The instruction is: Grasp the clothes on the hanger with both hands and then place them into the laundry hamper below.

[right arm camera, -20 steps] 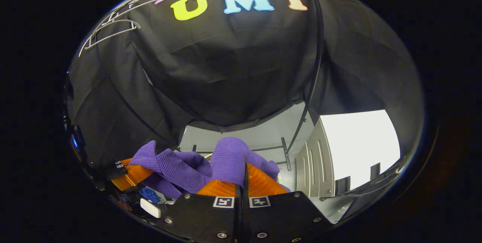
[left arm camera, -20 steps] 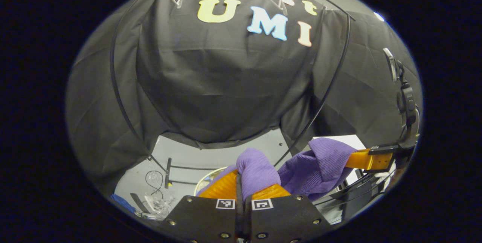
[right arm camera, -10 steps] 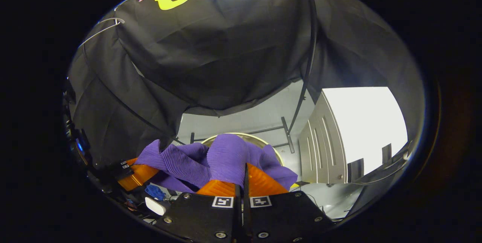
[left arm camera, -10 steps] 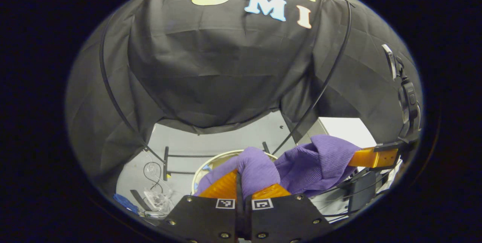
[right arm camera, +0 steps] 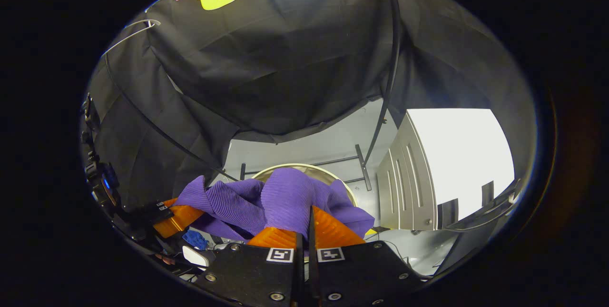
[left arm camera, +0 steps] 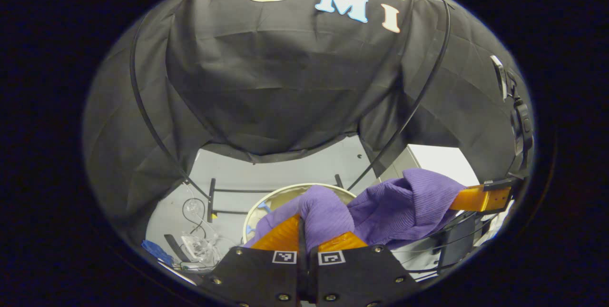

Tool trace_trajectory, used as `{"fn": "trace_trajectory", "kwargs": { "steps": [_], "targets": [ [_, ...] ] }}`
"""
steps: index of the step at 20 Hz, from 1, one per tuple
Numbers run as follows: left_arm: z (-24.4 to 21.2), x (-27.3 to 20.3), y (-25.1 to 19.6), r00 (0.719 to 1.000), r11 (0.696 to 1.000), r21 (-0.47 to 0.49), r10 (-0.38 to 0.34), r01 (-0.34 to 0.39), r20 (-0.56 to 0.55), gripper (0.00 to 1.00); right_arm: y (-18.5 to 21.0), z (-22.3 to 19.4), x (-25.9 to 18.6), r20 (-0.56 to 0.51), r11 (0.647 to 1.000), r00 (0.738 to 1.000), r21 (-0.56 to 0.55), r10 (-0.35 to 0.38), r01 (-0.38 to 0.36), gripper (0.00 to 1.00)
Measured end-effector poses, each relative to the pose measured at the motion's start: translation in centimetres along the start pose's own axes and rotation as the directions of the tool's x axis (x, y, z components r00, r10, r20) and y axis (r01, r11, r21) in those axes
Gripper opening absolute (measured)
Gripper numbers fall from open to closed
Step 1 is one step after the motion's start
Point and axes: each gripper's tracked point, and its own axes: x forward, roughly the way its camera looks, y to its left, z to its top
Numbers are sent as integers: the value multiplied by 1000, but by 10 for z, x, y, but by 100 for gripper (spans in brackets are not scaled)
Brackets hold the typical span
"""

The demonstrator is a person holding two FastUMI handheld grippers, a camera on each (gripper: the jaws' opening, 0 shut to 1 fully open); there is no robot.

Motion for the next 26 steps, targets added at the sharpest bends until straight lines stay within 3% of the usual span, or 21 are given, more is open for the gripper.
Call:
{"fn": "trace_trajectory", "kwargs": {
  "steps": [3, 5, 6, 9, 10, 13, 14, 16, 17, 19, 23, 25, 26],
  "targets": [
    [-8, -4, 2, 1000, 1000, -22, 14, -14, -19, 3, 7, -2, -4, -23, 1000, 999, -2, 25, -25, 7],
    [-12, -4, 9, 998, 998, -38, 45, -46, -38, 10, 12, -4, -9, -38, 999, 998, -6, 52, -52, 10],
    [-11, -6, 10, 998, 997, -52, 47, -49, -36, 14, 17, -4, -15, -42, 997, 996, -7, 79, -79, 23],
    [-14, -30, 22, 996, 993, -80, 82, -83, -17, 79, 17, 5, -34, -6, 997, 997, -26, 75, -75, 92],
    [-15, -37, 30, 995, 991, -83, 99, -100, -14, 100, 13, 7, -37, 8, 998, 998, -38, 56, -56, 97],
    [-19, -63, 47, 992, 986, -112, 126, -125, 1, 96, 4, 21, -65, 63, 999, 997, -37, 41, -39, 91],
    [-19, -72, 53, 991, 984, -118, 135, -133, 9, 96, 1, 27, -75, 87, 999, 996, -35, 36, -33, 95],
    [-14, -96, 65, 986, 980, -118, 163, -157, 38, 96, -10, 43, -98, 145, 999, 989, -45, 15, -9, 95],
    [-6, -110, 69, 982, 979, -114, 179, -171, 65, 96, -16, 53, -111, 183, 999, 983, -53, 5, 5, 91],
    [14, -145, 75, 967, 974, -106, 215, -201, 137, 100, -27, 80, -137, 271, 997, 962, -69, -14, 34, 96],
    [77, -226, 57, 912, 969, -113, 247, -222, 327, 95, -39, 143, -187, 487, 994, 873, -87, -11, 61, 95],
    [121, -274, 36, 859, 968, -117, 252, -224, 445, 100, -43, 167, -222, 588, 992, 809, -111, 22, 54, 96],
    [147, -302, 23, 821, 966, -124, 258, -227, 510, 100, -46, 182, -246, 645, 991, 763, -122, 40, 51, 96]
  ]
}}
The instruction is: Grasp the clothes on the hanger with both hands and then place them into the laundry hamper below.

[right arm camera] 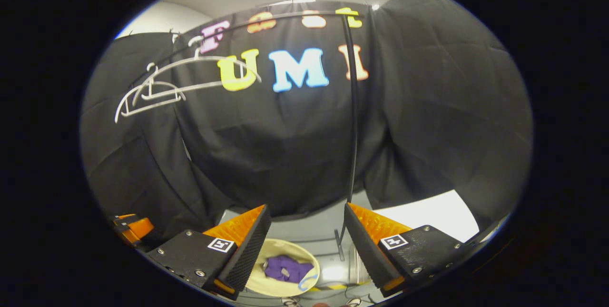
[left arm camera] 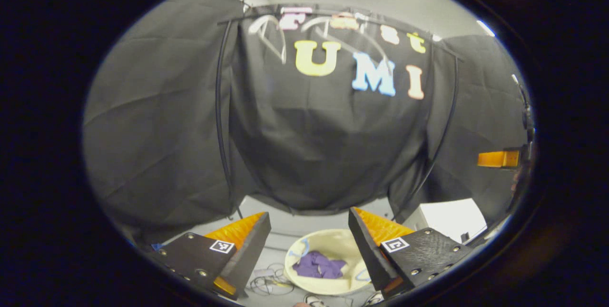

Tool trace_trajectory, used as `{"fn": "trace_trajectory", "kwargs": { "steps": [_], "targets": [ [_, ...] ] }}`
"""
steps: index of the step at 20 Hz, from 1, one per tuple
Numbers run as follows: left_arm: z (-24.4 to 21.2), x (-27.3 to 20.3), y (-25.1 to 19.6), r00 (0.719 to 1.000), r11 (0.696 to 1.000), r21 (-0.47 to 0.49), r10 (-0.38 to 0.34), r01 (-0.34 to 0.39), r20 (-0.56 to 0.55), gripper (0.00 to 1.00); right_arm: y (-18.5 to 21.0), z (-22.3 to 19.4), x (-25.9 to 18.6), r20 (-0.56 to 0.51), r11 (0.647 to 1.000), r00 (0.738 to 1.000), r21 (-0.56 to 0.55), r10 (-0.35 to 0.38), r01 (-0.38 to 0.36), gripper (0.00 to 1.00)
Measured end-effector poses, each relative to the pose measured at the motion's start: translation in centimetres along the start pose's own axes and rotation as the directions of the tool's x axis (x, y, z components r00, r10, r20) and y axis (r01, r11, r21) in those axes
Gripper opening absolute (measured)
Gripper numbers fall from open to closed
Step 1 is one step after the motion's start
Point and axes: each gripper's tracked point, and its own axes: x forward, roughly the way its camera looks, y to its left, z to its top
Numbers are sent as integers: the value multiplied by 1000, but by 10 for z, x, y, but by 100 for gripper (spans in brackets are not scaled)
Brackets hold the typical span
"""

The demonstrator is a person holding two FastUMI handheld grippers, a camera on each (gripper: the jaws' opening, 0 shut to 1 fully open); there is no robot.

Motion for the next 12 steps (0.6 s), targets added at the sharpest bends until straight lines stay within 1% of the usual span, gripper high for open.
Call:
{"fn": "trace_trajectory", "kwargs": {
  "steps": [2, 4, 6, 7, 8, 9, 10, 12],
  "targets": [
    [61, -33, -19, 991, 1000, -14, 17, -15, 131, 100, -18, 46, -20, 136, 1000, 991, -16, 15, -13, 95],
    [122, -71, -35, 962, 999, -31, 39, -32, 269, 100, -46, 79, -40, 232, 999, 972, -42, 18, -9, 95],
    [164, -103, -55, 927, 999, -43, 41, -27, 373, 100, -75, 108, -57, 314, 997, 949, -79, 16, 10, 95],
    [171, -116, -68, 913, 999, -47, 41, -23, 406, 100, -89, 118, -62, 343, 995, 939, -94, 15, 19, 91],
    [172, -133, -76, 905, 998, -53, 53, -33, 423, 100, -100, 126, -72, 362, 995, 932, -101, 16, 22, 95],
    [173, -145, -88, 897, 997, -54, 66, -47, 437, 100, -108, 129, -76, 368, 995, 930, -103, 25, 14, 91],
    [175, -156, -97, 892, 997, -51, 78, -61, 445, 100, -117, 128, -82, 364, 995, 931, -98, 37, -1, 95],
    [167, -178, -111, 885, 994, -41, 106, -98, 453, 100, -134, 126, -91, 357, 997, 932, -73, 57, -34, 95]
  ]
}}
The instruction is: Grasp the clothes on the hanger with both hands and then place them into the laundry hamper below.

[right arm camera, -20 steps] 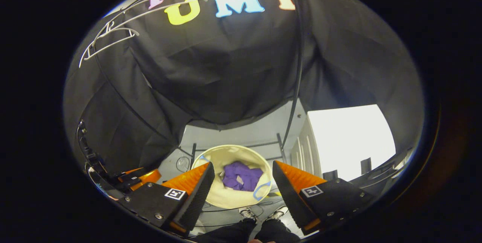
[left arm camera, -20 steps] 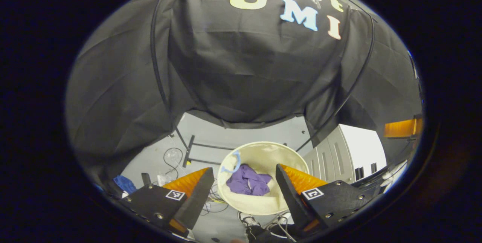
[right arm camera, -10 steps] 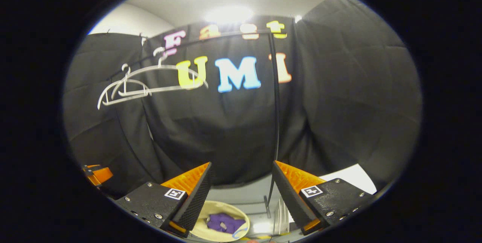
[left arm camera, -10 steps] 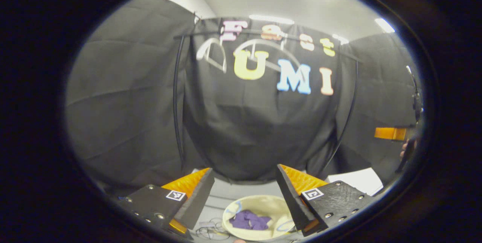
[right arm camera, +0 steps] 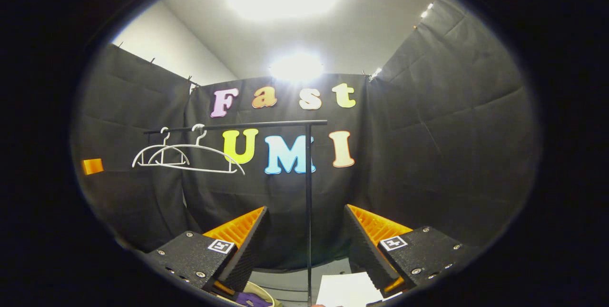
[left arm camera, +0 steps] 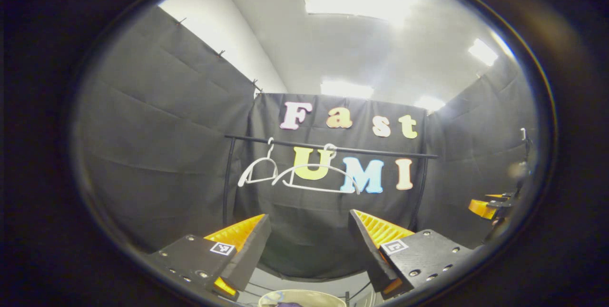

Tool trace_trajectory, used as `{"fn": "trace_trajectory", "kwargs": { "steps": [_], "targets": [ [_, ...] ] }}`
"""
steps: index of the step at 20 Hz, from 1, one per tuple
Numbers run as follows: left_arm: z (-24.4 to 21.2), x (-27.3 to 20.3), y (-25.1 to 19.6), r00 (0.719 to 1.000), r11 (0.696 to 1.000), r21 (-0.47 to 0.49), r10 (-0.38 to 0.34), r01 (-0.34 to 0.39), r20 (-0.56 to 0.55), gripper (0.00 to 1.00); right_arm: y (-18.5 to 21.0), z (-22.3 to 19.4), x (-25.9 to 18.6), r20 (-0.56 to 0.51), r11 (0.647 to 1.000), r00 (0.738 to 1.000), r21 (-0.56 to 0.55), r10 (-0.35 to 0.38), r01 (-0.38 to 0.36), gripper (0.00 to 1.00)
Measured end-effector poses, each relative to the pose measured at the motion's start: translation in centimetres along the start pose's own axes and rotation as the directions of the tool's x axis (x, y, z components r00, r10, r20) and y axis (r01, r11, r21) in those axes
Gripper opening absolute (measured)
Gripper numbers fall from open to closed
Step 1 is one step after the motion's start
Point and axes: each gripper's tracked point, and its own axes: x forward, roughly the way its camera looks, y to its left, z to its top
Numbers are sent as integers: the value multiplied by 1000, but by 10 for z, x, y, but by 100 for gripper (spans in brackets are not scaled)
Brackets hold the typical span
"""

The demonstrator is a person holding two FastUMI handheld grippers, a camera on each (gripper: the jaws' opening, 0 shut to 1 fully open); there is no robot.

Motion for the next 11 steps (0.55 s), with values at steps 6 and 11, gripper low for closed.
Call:
{"fn": "trace_trajectory", "kwargs": {
  "steps": [6, 11],
  "targets": [
    [-16, -65, -11, 995, 997, -22, 77, -79, -57, 100, -28, -4, -8, -4, 1000, 1000, 0, 3, -3, 95],
    [-13, -64, -12, 996, 996, -27, 82, -83, -46, 100, -19, 1, -4, 4, 1000, 1000, -13, 25, -25, 95]
  ]
}}
